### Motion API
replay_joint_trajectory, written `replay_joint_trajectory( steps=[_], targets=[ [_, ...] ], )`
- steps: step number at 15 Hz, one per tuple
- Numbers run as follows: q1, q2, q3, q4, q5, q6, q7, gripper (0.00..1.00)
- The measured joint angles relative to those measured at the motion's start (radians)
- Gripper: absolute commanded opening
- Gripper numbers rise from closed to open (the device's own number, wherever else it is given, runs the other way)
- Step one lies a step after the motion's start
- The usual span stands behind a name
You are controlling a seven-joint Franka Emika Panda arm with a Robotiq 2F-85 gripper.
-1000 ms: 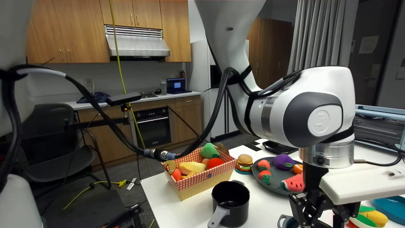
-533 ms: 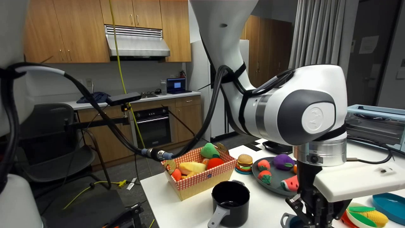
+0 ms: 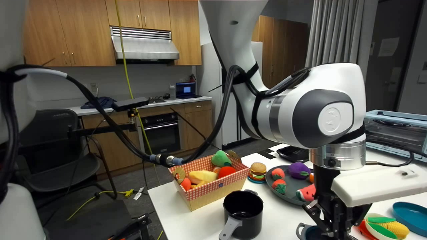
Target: Remove the lid from the blue pot and place it on the black pot
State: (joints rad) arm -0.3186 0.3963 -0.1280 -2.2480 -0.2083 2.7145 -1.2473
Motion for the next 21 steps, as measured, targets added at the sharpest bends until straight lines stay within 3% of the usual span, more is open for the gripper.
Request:
replay_joint_trajectory(
  steps=[9,14,21],
  targets=[
    [0.011,-0.161,0.041,-0.012,0.041,-0.058,0.002,0.04],
    [0.063,-0.228,0.064,-0.069,0.139,-0.193,0.029,0.04],
    [0.147,-0.279,0.099,-0.188,0.257,-0.22,0.137,0.04]
  ],
)
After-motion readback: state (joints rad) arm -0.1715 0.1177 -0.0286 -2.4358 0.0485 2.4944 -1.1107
